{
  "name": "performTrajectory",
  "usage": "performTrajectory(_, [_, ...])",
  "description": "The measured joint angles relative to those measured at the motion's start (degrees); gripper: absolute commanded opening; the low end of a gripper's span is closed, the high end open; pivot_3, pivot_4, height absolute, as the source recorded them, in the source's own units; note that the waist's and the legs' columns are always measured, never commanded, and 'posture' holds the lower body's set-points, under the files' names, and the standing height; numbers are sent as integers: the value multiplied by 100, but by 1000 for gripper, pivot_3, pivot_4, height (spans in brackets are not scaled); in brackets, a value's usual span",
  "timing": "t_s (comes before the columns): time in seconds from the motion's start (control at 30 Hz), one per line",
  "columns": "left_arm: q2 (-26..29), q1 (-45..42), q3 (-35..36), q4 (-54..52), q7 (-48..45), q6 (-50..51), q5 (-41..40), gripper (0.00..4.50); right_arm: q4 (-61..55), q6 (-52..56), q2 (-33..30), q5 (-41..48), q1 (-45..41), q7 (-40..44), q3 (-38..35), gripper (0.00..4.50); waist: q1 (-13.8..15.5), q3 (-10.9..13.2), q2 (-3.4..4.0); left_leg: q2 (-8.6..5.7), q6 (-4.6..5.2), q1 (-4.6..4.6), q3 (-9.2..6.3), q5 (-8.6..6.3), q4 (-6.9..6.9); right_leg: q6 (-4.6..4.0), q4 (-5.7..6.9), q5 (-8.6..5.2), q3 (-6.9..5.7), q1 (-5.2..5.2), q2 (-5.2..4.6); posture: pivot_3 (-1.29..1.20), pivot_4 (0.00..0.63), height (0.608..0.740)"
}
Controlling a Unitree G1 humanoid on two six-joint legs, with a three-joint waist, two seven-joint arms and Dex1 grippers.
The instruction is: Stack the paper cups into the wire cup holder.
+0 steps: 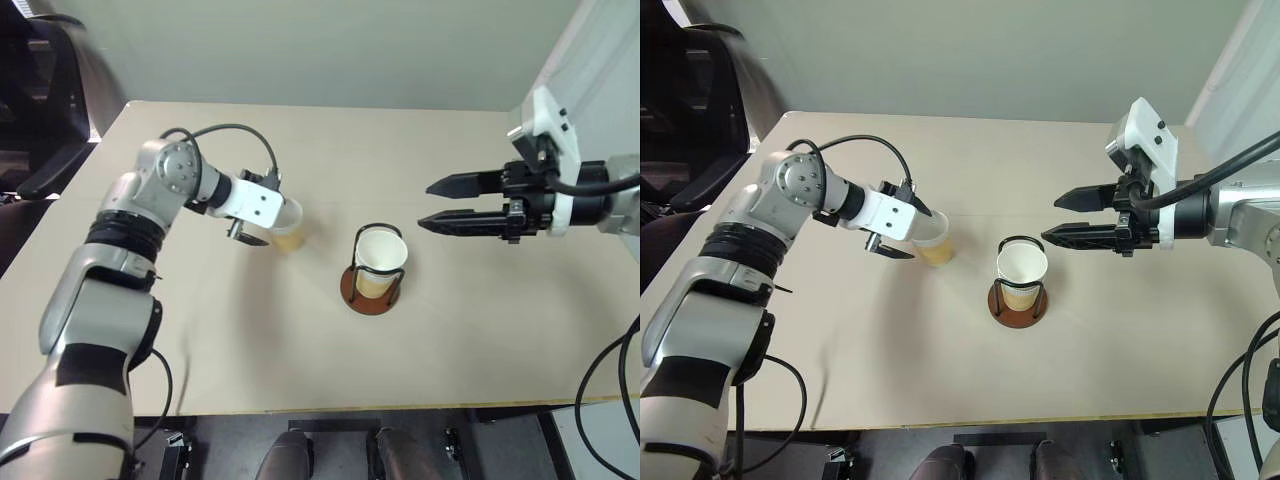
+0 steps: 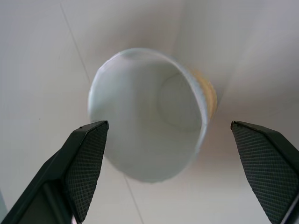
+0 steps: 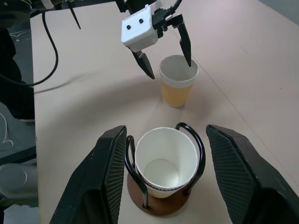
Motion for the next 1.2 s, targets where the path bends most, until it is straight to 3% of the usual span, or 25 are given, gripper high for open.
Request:
performTrajectory(0.3, [-333,104,-195,361,178,-251,129,4500,-19,-52,-21,1,76,-3,0,2677,-2,0,0,-1,-1,0,2,2,6,3,3,2,2,0,2,0,150,740])
performTrajectory(0.4, [-391,104,-207,419,195,-325,132,3945,-38,-75,-34,1,125,-3,0,2711,-3,0,0,-1,0,0,2,1,10,6,3,4,4,2,1,0,150,740])
performTrajectory(0.77, [-394,-178,-234,716,-384,-418,133,28,-85,-226,-359,-2,558,226,-1,2711,9,0,0,-3,5,-9,2,-2,30,12,3,7,2,3,2,0,150,740])
performTrajectory(1.07, [-358,-624,-291,966,-879,-442,144,28,-66,-550,-636,-59,948,456,-1,2711,7,-1,1,-1,30,-22,2,-17,66,21,6,12,3,3,2,0,150,740])
performTrajectory(1.2, [-487,-827,-149,1003,-1547,-192,-245,28,-75,-635,-869,-58,1221,616,-22,2711,40,-1,1,0,39,-40,-4,-22,86,30,2,17,-1,3,-5,0,150,740])
